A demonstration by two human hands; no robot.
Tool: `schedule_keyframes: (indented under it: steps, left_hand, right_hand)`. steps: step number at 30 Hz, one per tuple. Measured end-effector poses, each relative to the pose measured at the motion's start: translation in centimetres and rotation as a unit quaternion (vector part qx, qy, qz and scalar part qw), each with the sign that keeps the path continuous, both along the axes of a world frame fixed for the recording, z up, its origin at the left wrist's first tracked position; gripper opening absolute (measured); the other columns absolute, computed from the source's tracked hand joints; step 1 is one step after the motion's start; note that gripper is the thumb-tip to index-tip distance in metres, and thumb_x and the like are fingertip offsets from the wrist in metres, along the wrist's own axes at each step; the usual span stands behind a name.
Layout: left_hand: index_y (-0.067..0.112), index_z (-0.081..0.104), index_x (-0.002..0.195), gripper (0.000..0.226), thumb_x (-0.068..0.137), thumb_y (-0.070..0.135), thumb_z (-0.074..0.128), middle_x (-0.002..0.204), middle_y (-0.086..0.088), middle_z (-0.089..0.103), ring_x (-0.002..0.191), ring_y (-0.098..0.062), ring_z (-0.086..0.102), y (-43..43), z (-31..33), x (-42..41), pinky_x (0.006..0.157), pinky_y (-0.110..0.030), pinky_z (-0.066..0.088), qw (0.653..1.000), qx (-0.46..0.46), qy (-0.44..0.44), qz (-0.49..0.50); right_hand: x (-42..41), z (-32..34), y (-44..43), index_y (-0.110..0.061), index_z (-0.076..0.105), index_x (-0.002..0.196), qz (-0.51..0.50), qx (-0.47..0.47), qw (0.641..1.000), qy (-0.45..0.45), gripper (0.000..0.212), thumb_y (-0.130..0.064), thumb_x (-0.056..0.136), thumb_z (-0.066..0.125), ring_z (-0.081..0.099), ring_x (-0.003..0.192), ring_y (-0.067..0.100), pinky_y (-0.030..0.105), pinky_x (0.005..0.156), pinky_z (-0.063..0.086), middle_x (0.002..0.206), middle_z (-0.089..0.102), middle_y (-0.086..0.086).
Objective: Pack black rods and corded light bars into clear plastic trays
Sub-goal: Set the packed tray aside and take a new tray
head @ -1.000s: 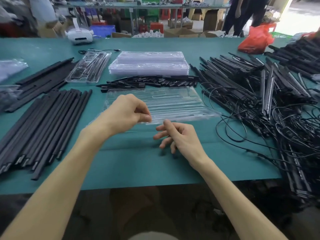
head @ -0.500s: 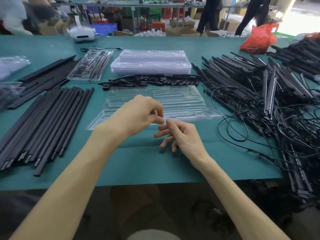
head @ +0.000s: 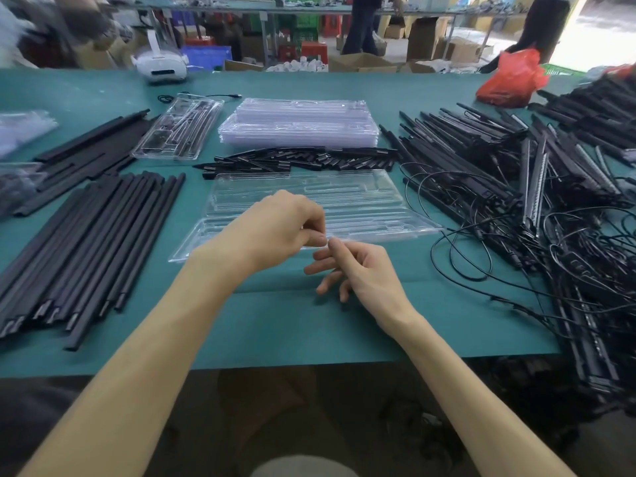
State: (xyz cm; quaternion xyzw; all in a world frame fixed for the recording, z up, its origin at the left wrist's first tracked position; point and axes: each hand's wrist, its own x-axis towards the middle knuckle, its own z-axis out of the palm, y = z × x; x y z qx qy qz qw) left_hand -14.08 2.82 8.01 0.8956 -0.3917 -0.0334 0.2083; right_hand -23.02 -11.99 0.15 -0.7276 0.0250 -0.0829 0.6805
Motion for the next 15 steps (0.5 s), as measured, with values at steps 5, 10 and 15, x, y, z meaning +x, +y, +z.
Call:
schedule_keyframes:
  steps: [5, 10, 15]
  left_hand:
    - [0.023, 0.069, 0.089, 0.009, 0.093, 0.032, 0.071, 0.083, 0.014, 0.063, 0.081, -0.013, 0.059, 0.24, -0.02, -0.04, 0.080, -0.038, 0.052, 1.000, 0.008, -0.004, -0.020]
    - [0.025, 0.069, 0.088, 0.006, 0.091, 0.029, 0.073, 0.085, 0.014, 0.065, 0.078, -0.008, 0.058, 0.24, 0.01, -0.37, 0.079, -0.035, 0.051, 1.000, 0.004, -0.010, -0.022]
    - [0.027, 0.074, 0.082, 0.006, 0.086, 0.025, 0.077, 0.073, 0.014, 0.064, 0.067, -0.002, 0.059, -0.03, 0.66, -0.57, 0.070, -0.027, 0.048, 1.000, 0.019, -0.017, 0.003]
  right_hand:
    - [-0.03, -0.12, -0.01, -0.003, 0.068, 0.102, 0.001, -0.015, 1.000, -0.010, 0.038, -0.034, 0.106, 0.047, 0.072, 0.064, 0.031, 0.025, 0.043, 0.045, 0.090, 0.078, 0.007]
    - [-0.08, -0.10, 0.01, 0.000, 0.068, 0.101, 0.002, -0.006, 1.000, -0.009, 0.039, -0.033, 0.106, 0.047, 0.071, 0.062, 0.031, 0.025, 0.043, 0.043, 0.089, 0.078, 0.009]
    - [-0.19, -0.05, 0.08, 0.000, 0.068, 0.100, 0.000, -0.008, 1.000, -0.006, 0.039, -0.032, 0.105, 0.048, 0.070, 0.062, 0.032, 0.025, 0.043, 0.043, 0.088, 0.078, 0.010]
